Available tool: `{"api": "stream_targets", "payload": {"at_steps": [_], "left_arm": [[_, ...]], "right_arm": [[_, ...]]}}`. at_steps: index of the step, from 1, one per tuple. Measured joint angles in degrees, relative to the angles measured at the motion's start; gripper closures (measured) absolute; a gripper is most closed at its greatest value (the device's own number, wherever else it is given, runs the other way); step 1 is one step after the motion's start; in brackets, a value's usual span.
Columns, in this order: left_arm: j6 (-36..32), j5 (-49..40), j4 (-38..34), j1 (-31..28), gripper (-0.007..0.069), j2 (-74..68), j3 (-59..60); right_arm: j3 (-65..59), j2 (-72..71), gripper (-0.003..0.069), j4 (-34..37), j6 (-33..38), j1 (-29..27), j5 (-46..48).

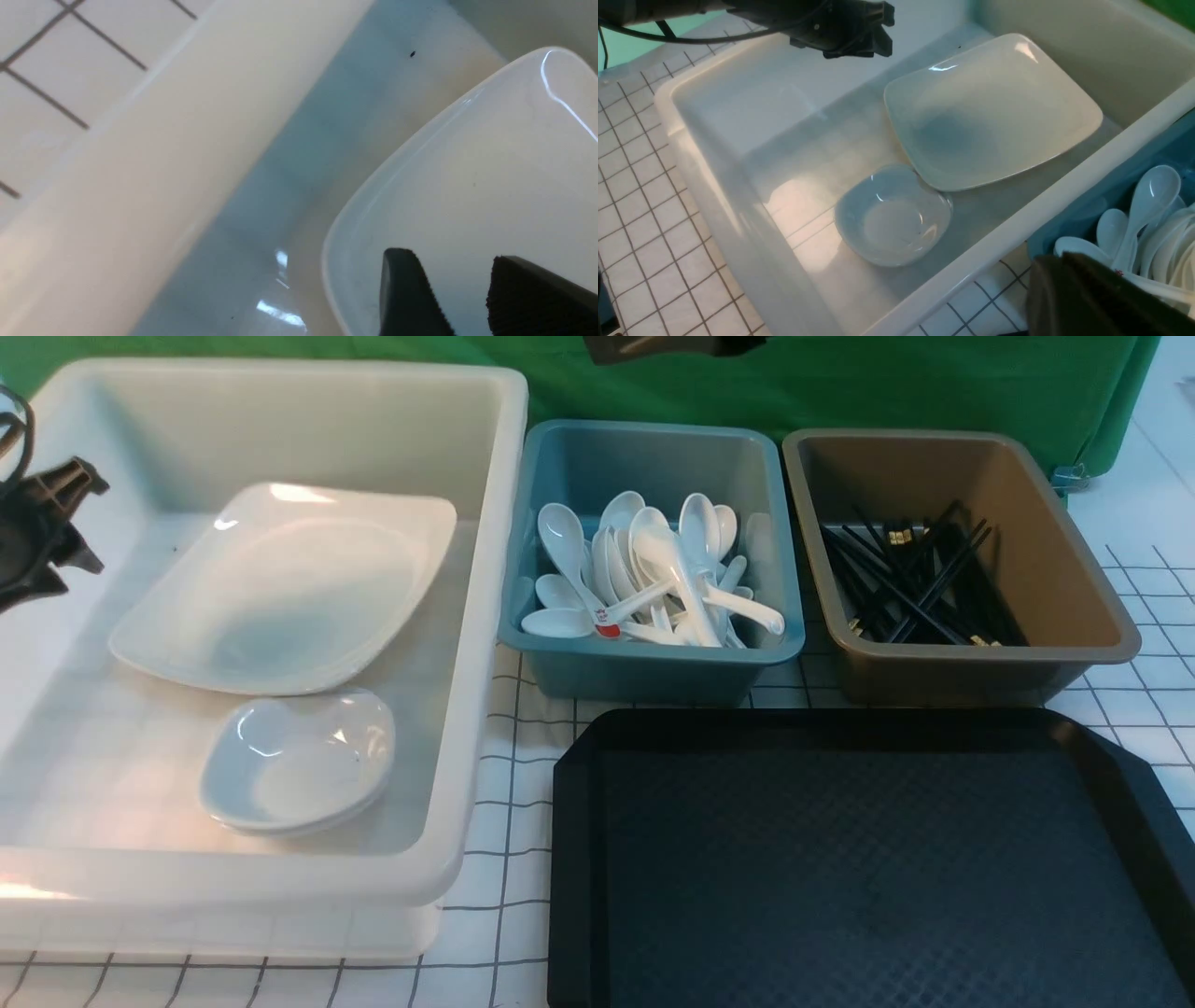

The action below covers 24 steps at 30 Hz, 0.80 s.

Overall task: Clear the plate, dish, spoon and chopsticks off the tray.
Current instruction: Use the left arm to put the plate into the large storage box on the left

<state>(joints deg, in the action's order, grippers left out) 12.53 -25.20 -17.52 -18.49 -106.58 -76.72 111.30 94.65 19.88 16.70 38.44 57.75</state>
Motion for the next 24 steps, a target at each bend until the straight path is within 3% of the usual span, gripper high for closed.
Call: {"api": "stream_targets", "payload": {"at_steps": [7,12,15,17,23,24], "left_arm": [[1.06,-4.68,1.48,0.00,0.0305,0.05,0.00],[-4.51,-8.23,0.96,0.00,0.0382,0.68,0.00],[-12.91,-10.82,-2.56,0.00,0.0536,3.62,0.00],[-17.29,-11.73,-5.29,0.00,0.0594,5.81,0.00],[-33.20,-16.14,-13.79,1.40,0.0630,15.14,0.00],[-36.73,-17.68,-14.34,3.50,0.0631,18.35,0.00]], "right_arm": [[0.00,0.00,0.0648,0.00,0.00,0.00,0.00],[0.00,0.00,0.0643,0.00,-0.05,0.00,-0.36],[0.00,0.00,0.0643,-1.65,-0.05,0.00,-2.31],[0.00,0.00,0.0641,-4.25,-0.37,0.00,-2.85],[1.26,-1.03,0.0640,-17.19,-3.03,0.00,-2.22],[1.26,-2.71,0.0640,-22.12,-4.63,0.00,-1.81]]}}
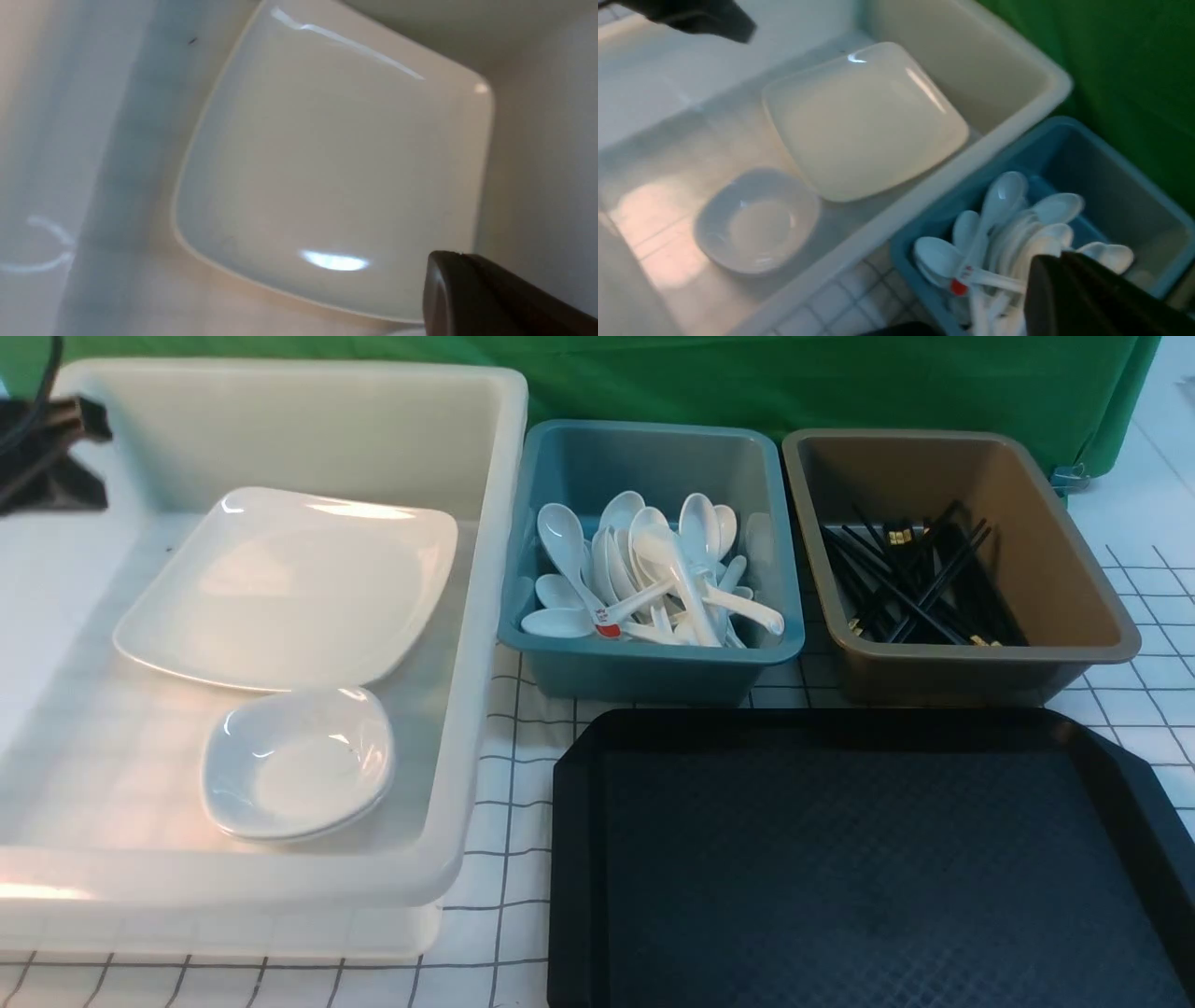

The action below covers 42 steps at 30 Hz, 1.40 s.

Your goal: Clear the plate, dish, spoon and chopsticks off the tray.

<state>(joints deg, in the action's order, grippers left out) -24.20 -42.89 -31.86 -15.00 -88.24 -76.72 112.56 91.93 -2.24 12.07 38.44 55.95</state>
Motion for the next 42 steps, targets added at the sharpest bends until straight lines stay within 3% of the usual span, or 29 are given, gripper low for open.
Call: {"api": "stream_targets", "payload": {"at_steps": [4,7,11,15,22,28,33,42], "left_arm": [[-6.52,-2.39,-0.40,8.38,0.0631,7.94,0.43],[-7.33,-1.95,-0.32,15.91,0.0631,14.79,3.08],[-6.85,0.04,1.57,26.26,0.0633,24.59,9.72],[-4.75,4.11,2.83,31.89,0.0634,34.84,18.70],[-2.55,13.56,3.02,33.68,0.0634,53.19,39.48],[-0.68,22.52,0.59,33.95,0.0628,63.31,52.37],[-0.68,27.43,-1.24,33.95,0.0627,65.52,56.55],[-0.68,29.41,-0.84,33.95,0.0627,65.52,56.92]], "right_arm": [[0.12,-6.57,0.0640,-12.77,-6.24,0.00,2.76],[-0.62,-12.72,0.0640,-20.63,-11.03,0.00,5.68],[-6.95,-23.03,0.0640,-25.02,-15.92,0.00,5.57],[-19.19,-35.76,0.0640,-25.67,-18.62,0.00,-0.49],[-53.26,-63.68,0.0640,-25.86,-30.67,0.00,-20.73],[-74.80,-81.93,0.0640,-25.80,-35.88,0.00,-35.42],[-81.63,-88.88,0.0629,-25.80,-38.21,0.00,-41.75],[-82.71,-90.35,0.0582,-25.80,-38.96,0.00,-43.06]]}}
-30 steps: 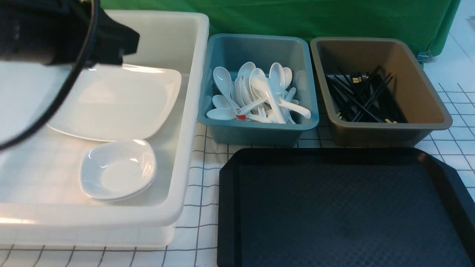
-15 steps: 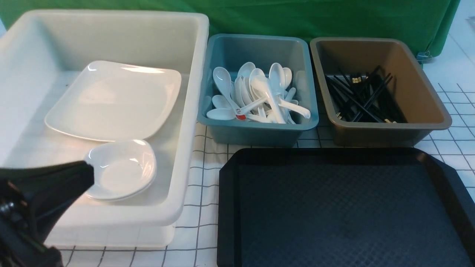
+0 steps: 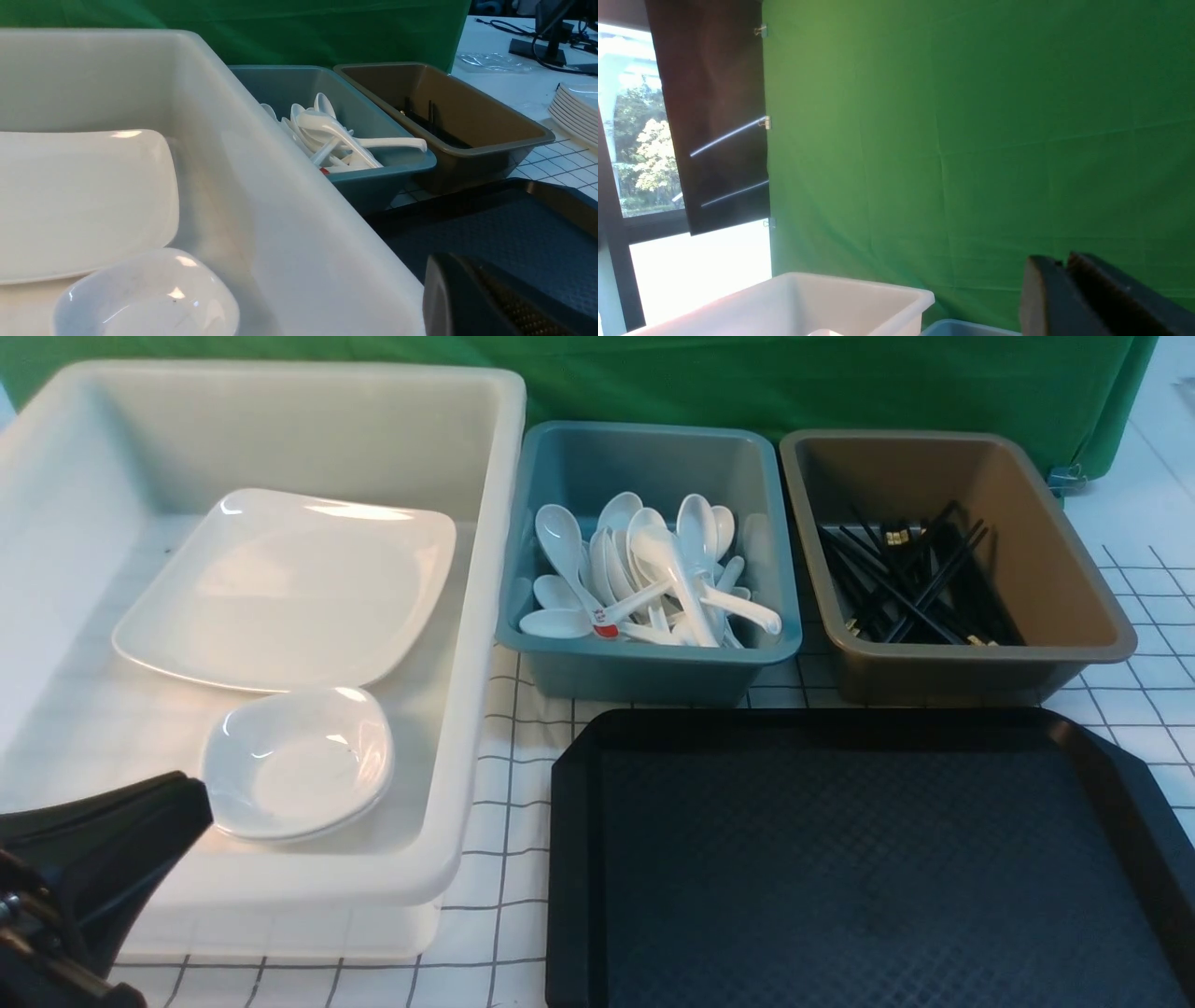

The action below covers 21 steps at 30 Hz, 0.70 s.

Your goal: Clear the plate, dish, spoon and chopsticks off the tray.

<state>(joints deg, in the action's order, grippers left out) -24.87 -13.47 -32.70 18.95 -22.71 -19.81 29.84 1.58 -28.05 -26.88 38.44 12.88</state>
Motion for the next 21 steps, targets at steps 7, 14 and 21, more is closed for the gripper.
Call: {"api": "stream_targets", "payload": {"at_steps": [7,14,21], "left_arm": [[0.00,0.40,6.02,0.00,0.0627,0.00,0.00],[-1.83,0.40,7.99,0.00,0.0625,0.00,0.00],[-1.90,0.40,8.61,0.00,0.0624,0.00,0.00]], "right_arm": [[0.00,0.00,0.0560,0.00,-0.05,0.00,-0.17],[0.00,0.00,0.0536,0.00,-0.06,0.00,-0.17],[0.00,0.00,0.0525,0.00,-0.06,0.00,-0.17]]}}
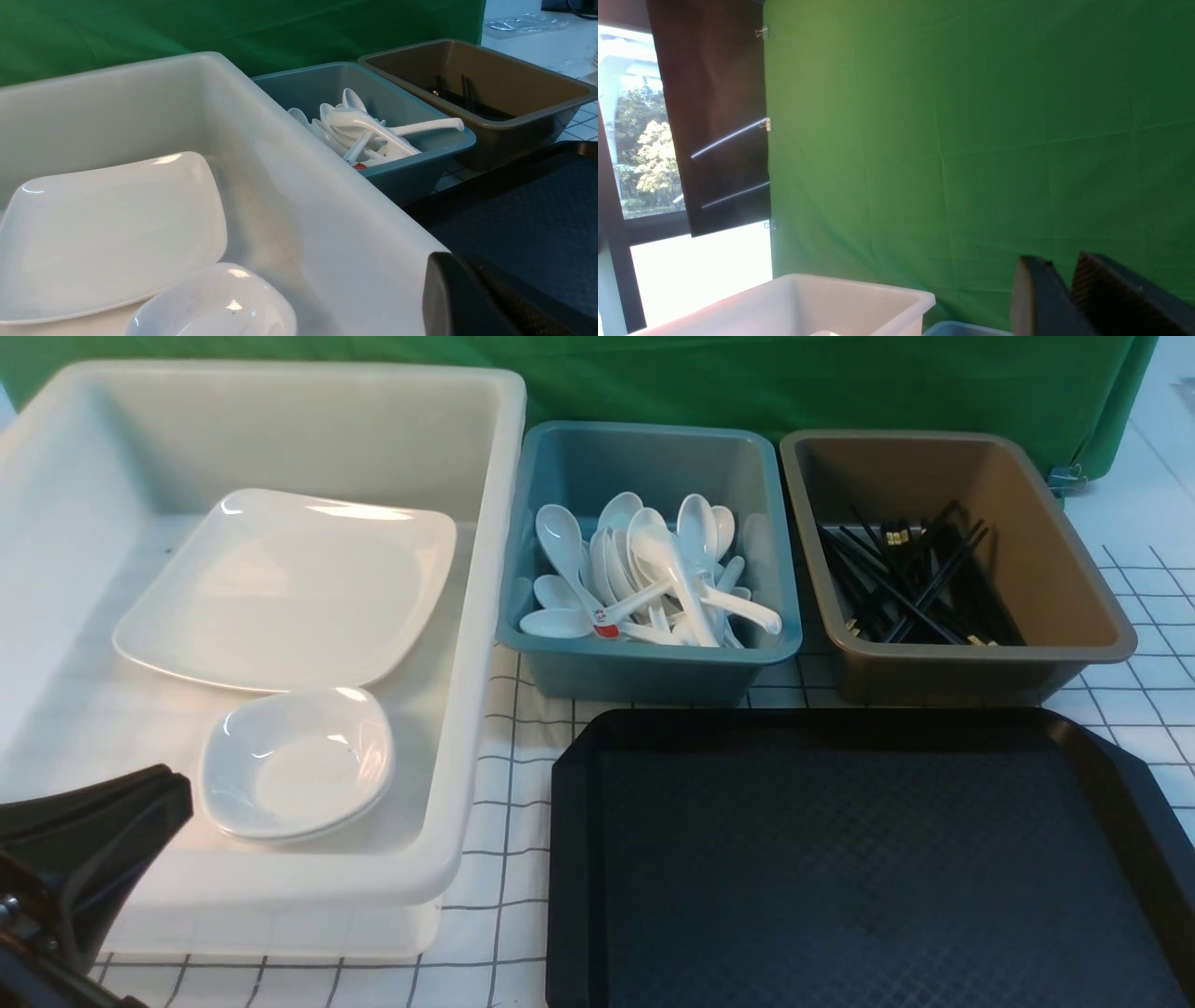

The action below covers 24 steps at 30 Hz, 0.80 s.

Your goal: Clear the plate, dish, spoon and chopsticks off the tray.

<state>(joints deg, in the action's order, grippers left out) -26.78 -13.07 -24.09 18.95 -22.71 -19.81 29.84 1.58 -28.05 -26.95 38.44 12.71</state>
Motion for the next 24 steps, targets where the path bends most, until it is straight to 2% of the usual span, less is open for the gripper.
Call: {"api": "stream_targets", "payload": {"at_steps": [4,6,8,15,24], "left_arm": [[9.92,1.03,6.43,-0.62,0.0624,2.17,1.11],[19.72,2.68,14.26,-2.71,0.0624,5.11,4.10],[24.71,3.62,18.53,-5.70,0.0624,7.78,7.10],[27.41,5.49,22.03,-18.03,0.0624,19.31,19.02],[26.78,0.57,22.23,-18.95,0.0623,22.72,20.18]], "right_arm": [[0.00,0.00,0.0523,0.00,0.00,0.00,0.00],[0.00,0.00,0.0517,0.00,0.00,0.00,0.00],[0.00,0.00,0.0514,0.00,0.00,0.00,0.00],[0.00,0.00,0.0499,0.00,-0.05,0.00,0.00],[0.00,0.00,0.0486,0.00,-0.05,0.00,-0.06]]}}
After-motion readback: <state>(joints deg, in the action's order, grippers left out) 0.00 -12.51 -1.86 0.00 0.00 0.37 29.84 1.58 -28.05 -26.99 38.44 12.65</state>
